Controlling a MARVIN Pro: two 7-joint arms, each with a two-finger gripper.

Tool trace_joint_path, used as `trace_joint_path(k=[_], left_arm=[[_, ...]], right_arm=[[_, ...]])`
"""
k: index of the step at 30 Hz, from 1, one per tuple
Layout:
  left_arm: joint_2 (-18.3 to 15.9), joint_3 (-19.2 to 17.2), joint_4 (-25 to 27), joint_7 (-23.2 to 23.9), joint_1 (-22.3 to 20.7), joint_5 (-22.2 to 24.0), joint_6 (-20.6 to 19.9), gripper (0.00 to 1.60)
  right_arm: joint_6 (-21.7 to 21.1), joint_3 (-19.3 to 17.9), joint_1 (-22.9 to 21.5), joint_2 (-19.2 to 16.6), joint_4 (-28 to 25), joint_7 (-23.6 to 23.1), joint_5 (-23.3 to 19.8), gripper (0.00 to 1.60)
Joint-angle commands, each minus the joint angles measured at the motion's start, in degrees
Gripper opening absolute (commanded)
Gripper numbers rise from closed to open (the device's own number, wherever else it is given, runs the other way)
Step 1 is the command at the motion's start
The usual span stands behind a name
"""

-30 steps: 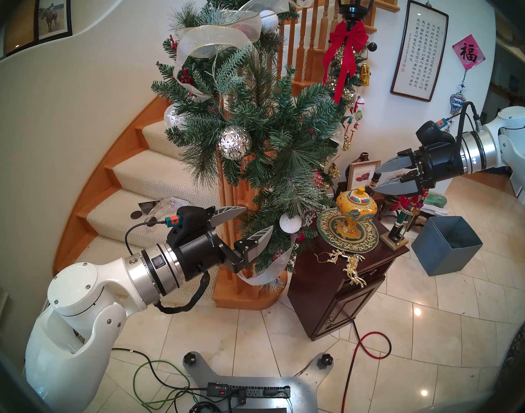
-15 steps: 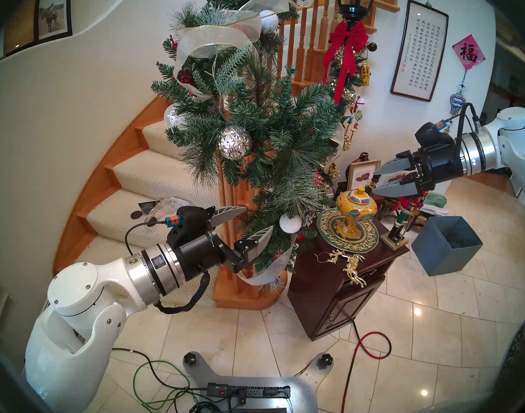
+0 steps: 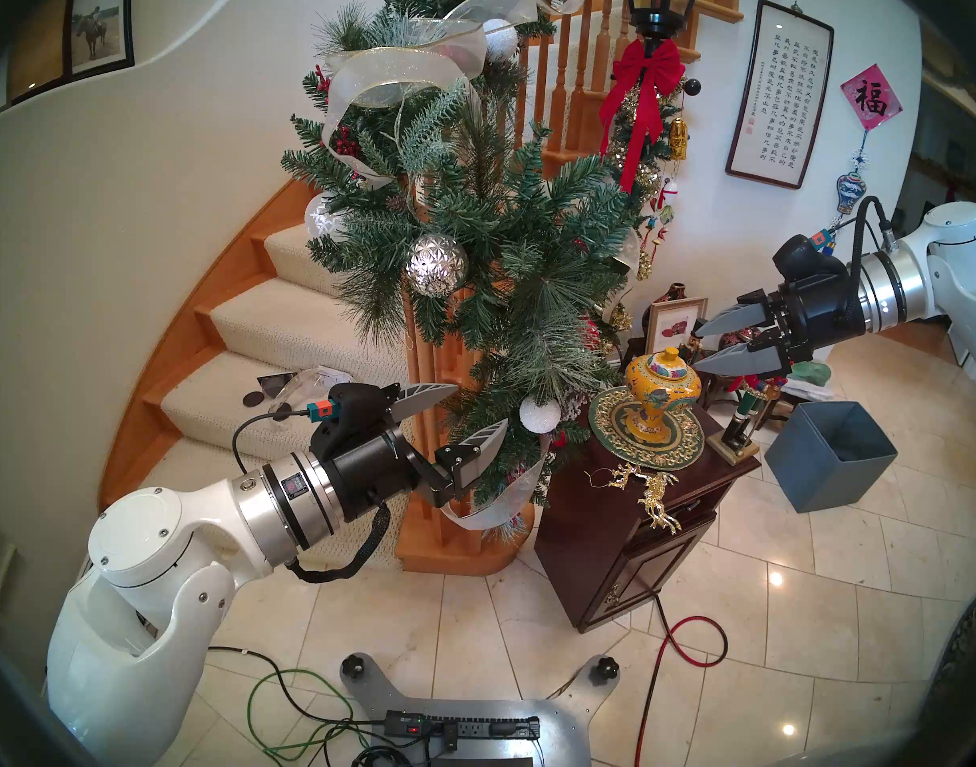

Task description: Hang the ornament onto the Christmas-tree-style decoration

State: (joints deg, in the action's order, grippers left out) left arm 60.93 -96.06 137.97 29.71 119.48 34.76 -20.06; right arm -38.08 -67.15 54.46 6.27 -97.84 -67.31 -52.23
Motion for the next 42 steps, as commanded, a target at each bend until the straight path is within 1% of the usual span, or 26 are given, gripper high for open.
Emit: trace_joint_path(k=[1,13,14,16,17,21,22,25,26,27,28,29,30,31,36,37,38,40,42], left_arm=[[0.00,-0.03,0.26,0.02,-0.03,0.01,0.03,1.60],[0.00,-0.02,0.24,0.02,-0.04,0.01,0.04,1.60],[0.00,-0.02,0.24,0.02,-0.04,0.01,0.04,1.60],[0.00,-0.02,0.24,0.02,-0.04,0.01,0.04,1.60],[0.00,-0.02,0.24,0.02,-0.04,0.01,0.04,1.60],[0.00,-0.02,0.24,0.02,-0.05,0.01,0.04,1.60],[0.00,-0.01,0.23,0.02,-0.05,0.01,0.04,1.60],[0.00,-0.01,0.23,0.02,-0.05,0.01,0.04,1.60],[0.00,-0.01,0.23,0.03,-0.05,0.01,0.04,1.60],[0.00,-0.01,0.23,0.03,-0.05,0.01,0.04,1.60],[0.00,-0.01,0.23,0.03,-0.05,0.01,0.04,1.60],[0.00,-0.01,0.23,0.03,-0.05,0.01,0.04,1.60],[0.00,-0.01,0.23,0.03,-0.05,0.01,0.04,1.60],[0.00,-0.01,0.23,0.03,-0.05,0.01,0.04,1.60],[0.00,-0.01,0.23,0.03,-0.05,0.01,0.04,1.60],[0.00,-0.01,0.23,0.03,-0.05,0.01,0.04,1.60],[0.00,-0.01,0.23,0.03,-0.05,0.01,0.04,1.60],[0.00,-0.01,0.23,0.03,-0.05,0.01,0.04,1.60],[0.00,-0.01,0.22,0.03,-0.05,0.01,0.04,1.60]], right_arm=[[-1.10,-3.39,4.20,-0.27,1.27,-5.15,0.90,1.60],[-2.12,-7.40,9.35,-0.27,1.78,-4.55,1.11,1.60],[-2.23,-7.66,9.76,-0.27,1.61,-3.59,0.73,1.60],[-2.31,-7.86,10.08,-0.27,1.62,-3.67,0.73,1.60],[-2.53,-8.38,10.95,-0.27,1.49,-3.16,0.45,1.60],[-2.76,-9.12,12.28,-0.27,1.34,-3.18,0.29,1.60],[-2.89,-9.48,13.25,-0.27,1.19,-3.69,0.35,1.60],[-3.07,-9.88,14.25,-0.28,0.82,-2.90,-0.08,1.60],[-3.09,-10.06,14.63,-0.28,0.79,-3.50,0.07,1.60],[-3.30,-10.39,15.43,-0.28,0.29,-2.10,-0.58,1.60],[-3.29,-10.72,15.85,-0.28,0.29,-3.06,-0.33,1.60],[-3.38,-10.94,16.32,-0.28,0.03,-2.31,-0.69,1.60],[-3.38,-11.20,16.71,-0.28,0.00,-2.89,-0.55,1.60],[-3.45,-11.43,17.09,-0.28,-0.21,-2.05,-0.89,1.60],[-3.53,-12.63,18.64,-0.28,-0.41,-2.68,-0.86,1.60],[-3.62,-12.81,18.99,-0.28,-0.63,-1.49,-1.32,1.60],[-3.61,-13.16,19.40,-0.28,-0.53,-2.45,-1.05,1.60],[-3.71,-13.71,20.20,-0.28,-0.74,-1.62,-1.45,1.60],[-3.75,-14.25,21.02,-0.28,-0.71,-2.14,-1.36,1.60]])
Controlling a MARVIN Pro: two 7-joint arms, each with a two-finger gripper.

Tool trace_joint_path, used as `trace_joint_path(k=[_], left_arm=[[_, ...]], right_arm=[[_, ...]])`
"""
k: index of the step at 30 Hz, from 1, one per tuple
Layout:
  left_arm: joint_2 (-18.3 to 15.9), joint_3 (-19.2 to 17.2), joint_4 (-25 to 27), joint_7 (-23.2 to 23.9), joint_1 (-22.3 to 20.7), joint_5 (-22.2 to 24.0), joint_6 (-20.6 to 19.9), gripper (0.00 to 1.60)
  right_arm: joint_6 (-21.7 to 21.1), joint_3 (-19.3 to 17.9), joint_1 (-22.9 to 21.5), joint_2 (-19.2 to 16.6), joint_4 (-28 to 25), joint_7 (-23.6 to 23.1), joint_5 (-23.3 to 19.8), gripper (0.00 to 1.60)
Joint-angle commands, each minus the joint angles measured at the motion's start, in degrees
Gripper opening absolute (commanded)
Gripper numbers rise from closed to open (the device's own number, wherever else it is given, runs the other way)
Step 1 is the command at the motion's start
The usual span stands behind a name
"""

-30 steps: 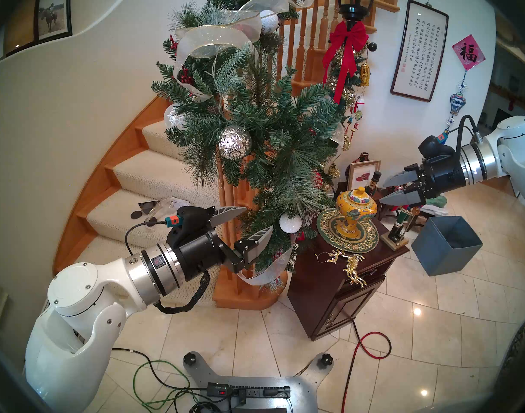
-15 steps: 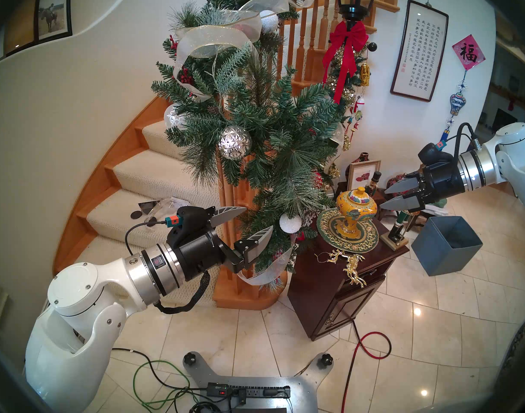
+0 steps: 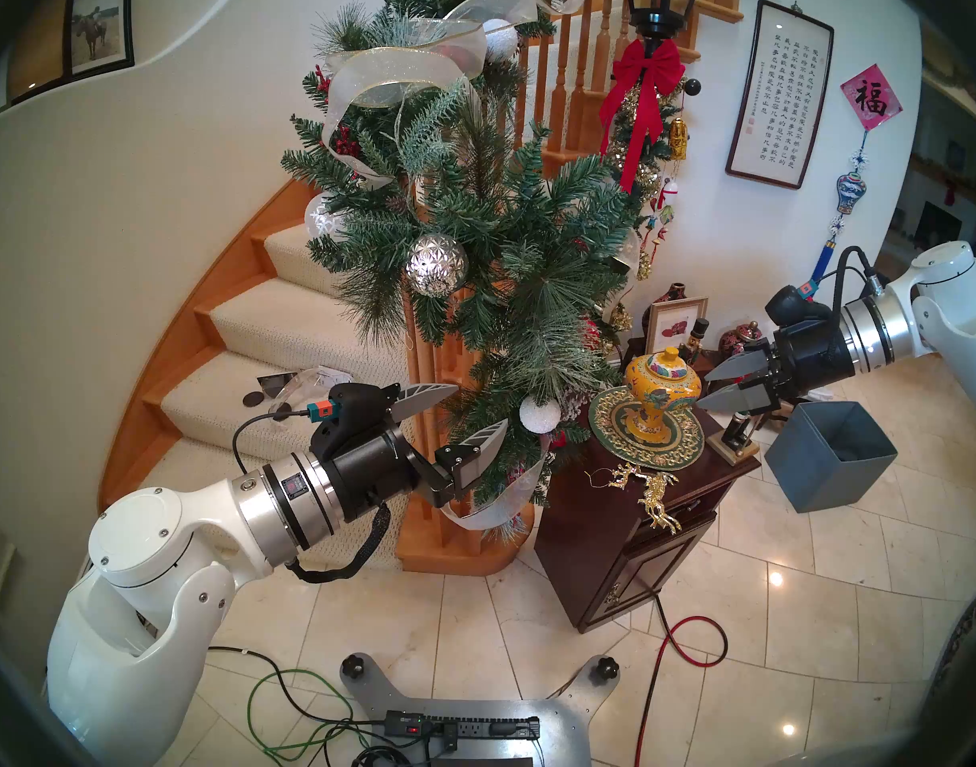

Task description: Hang the ornament onto the Christmas-tree-style decoration

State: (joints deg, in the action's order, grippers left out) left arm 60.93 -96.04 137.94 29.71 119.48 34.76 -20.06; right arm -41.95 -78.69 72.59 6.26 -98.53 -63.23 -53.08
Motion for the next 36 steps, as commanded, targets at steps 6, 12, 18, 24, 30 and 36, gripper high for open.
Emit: trace_joint_path(k=[6,12,18,24,30,36], left_arm=[[0.00,-0.03,0.24,0.03,-0.05,0.01,0.04,1.60],[0.00,-0.03,0.24,0.03,-0.06,0.01,0.04,1.60],[0.00,-0.03,0.23,0.03,-0.06,0.01,0.04,1.60],[0.00,-0.03,0.23,0.03,-0.06,0.01,0.05,1.60],[0.00,-0.03,0.23,0.03,-0.06,0.01,0.05,1.60],[0.00,-0.02,0.23,0.03,-0.07,0.01,0.04,1.60]], right_arm=[[-0.17,-4.55,5.70,-0.26,-0.25,-5.11,-1.17,1.60],[-0.54,-5.50,7.90,-0.26,-0.39,-5.26,-1.27,1.60],[-0.85,-6.56,10.39,-0.27,-0.52,-5.13,-1.52,1.60],[-0.84,-7.53,13.02,-0.27,-0.82,-4.96,-1.69,1.60],[-0.73,-8.72,15.50,-0.27,-1.20,-4.89,-1.85,1.60],[-0.42,-10.01,18.08,-0.27,-1.43,-4.78,-2.07,1.60]])
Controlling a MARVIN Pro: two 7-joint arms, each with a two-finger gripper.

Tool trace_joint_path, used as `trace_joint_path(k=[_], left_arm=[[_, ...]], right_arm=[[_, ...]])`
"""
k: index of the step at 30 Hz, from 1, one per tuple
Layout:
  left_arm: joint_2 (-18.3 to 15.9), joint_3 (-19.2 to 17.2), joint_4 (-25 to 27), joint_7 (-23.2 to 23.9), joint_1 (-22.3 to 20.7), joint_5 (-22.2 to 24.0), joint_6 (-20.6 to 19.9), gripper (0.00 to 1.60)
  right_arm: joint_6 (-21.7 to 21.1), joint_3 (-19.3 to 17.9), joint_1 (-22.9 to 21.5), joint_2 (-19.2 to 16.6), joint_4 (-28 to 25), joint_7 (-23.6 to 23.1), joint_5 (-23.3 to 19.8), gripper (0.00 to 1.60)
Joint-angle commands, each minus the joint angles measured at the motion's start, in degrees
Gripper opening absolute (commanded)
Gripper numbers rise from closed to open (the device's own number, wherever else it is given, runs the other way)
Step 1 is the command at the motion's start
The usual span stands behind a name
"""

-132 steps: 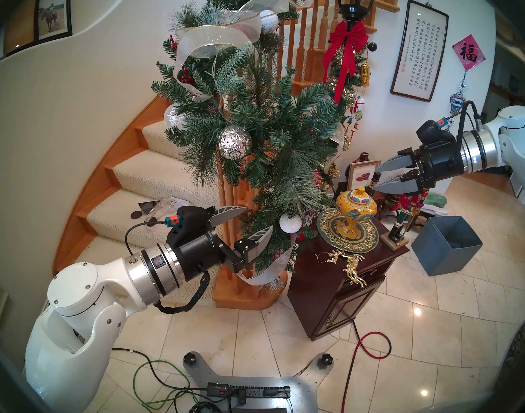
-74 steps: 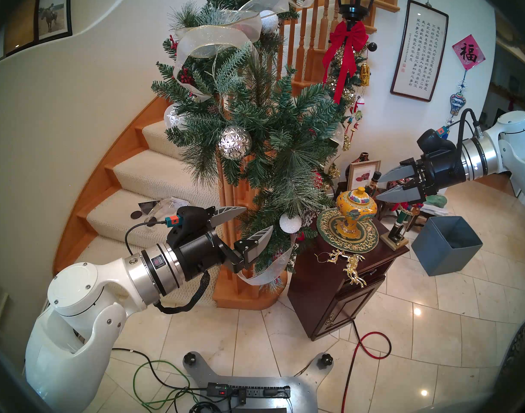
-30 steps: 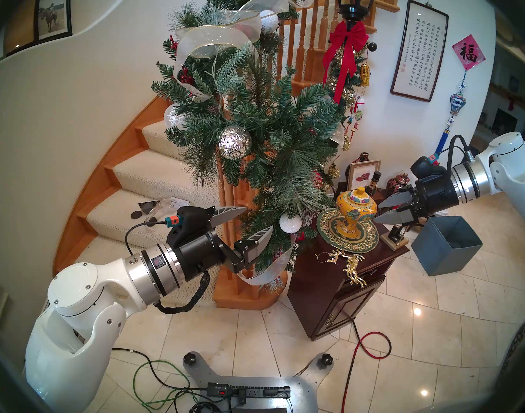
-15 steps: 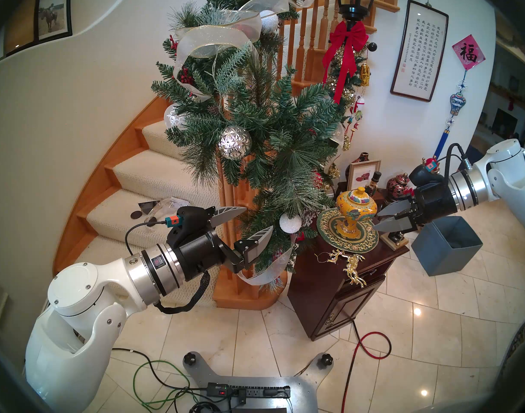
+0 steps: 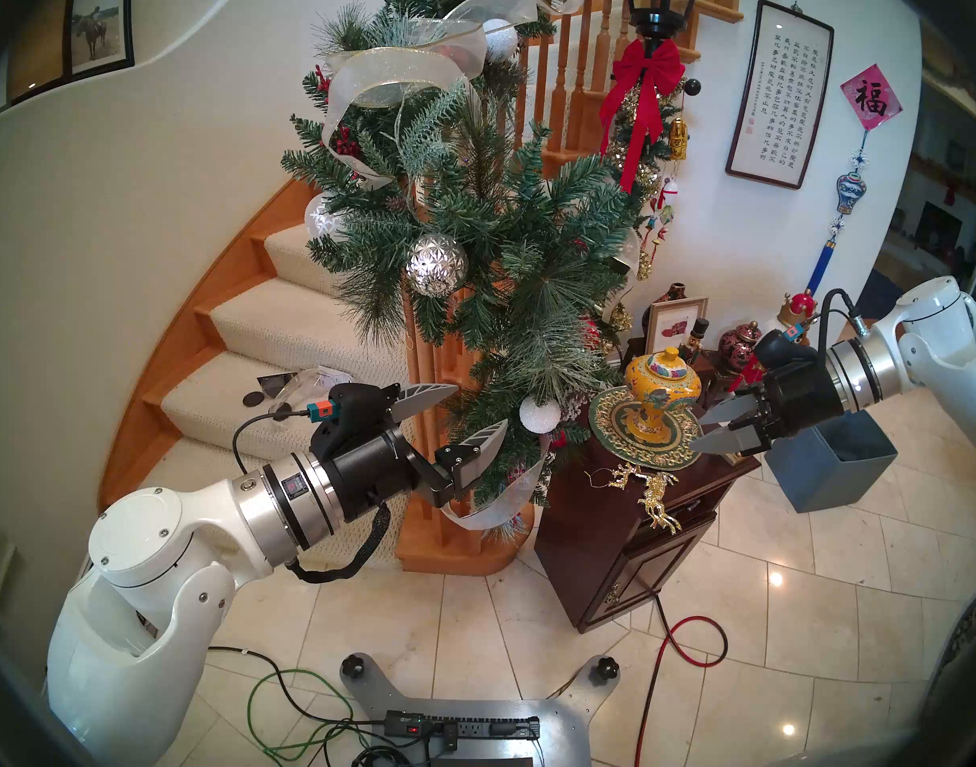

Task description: Hang the ornament onto the Christmas-tree-style decoration

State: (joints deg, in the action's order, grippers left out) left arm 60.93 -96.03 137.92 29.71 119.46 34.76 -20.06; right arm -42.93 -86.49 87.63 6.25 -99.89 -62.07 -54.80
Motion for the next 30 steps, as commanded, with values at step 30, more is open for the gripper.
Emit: trace_joint_path(k=[30], left_arm=[[0.00,-0.03,0.26,0.03,-0.05,0.01,0.05,1.60]], right_arm=[[3.44,-8.74,14.65,-0.26,-1.30,-8.30,0.03,1.60]])
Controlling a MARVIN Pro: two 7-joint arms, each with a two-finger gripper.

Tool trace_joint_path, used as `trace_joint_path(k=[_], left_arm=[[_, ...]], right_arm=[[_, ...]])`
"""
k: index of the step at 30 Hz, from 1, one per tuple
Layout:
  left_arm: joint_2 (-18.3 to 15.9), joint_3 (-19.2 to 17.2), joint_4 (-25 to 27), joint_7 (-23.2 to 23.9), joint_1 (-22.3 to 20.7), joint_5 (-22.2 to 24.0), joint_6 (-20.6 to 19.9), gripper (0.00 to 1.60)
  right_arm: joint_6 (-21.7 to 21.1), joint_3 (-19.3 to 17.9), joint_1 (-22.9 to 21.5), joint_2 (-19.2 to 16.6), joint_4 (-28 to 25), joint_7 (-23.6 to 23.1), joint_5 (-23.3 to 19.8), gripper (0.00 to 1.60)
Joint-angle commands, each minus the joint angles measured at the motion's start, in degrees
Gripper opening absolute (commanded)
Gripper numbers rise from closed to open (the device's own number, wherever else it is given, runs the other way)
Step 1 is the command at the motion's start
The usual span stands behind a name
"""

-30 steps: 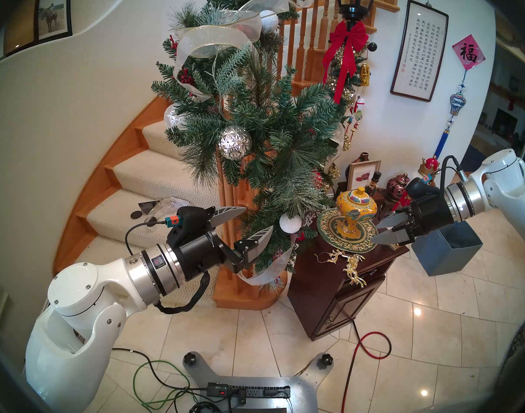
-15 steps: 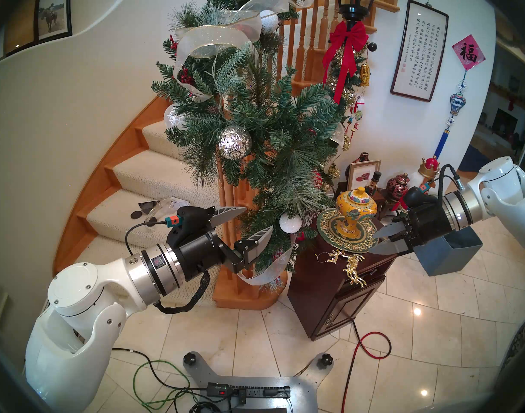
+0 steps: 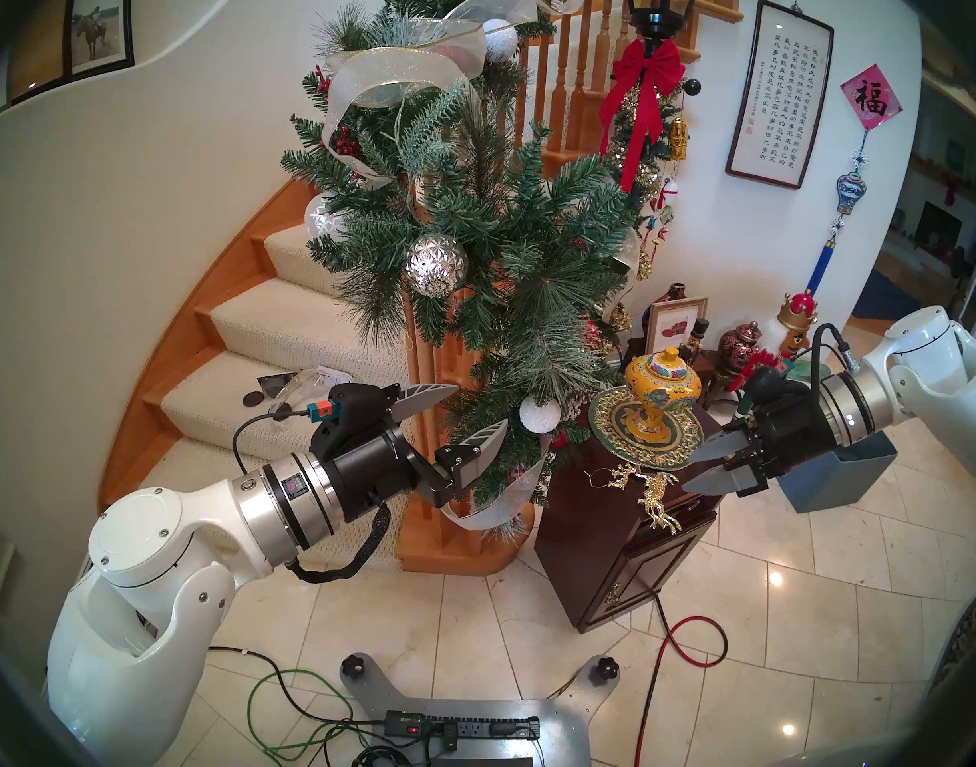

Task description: Hang the ornament onto the Christmas-tree-style decoration

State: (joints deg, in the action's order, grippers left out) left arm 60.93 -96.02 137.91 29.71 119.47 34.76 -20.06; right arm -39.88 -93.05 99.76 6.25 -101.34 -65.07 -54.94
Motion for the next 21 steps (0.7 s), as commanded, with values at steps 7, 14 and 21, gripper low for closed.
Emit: trace_joint_path(k=[7,14,21], left_arm=[[0.00,-0.04,0.27,0.03,-0.06,0.01,0.05,1.60],[0.00,-0.04,0.27,0.03,-0.06,0.01,0.05,1.60],[0.00,-0.04,0.27,0.03,-0.06,0.01,0.05,1.60]], right_arm=[[1.19,-3.82,5.55,-0.26,0.46,-6.80,0.71,1.60],[1.85,-5.33,8.46,-0.26,0.76,-7.28,0.88,1.60],[2.57,-7.75,10.63,0.65,1.04,-8.39,1.42,1.60]])
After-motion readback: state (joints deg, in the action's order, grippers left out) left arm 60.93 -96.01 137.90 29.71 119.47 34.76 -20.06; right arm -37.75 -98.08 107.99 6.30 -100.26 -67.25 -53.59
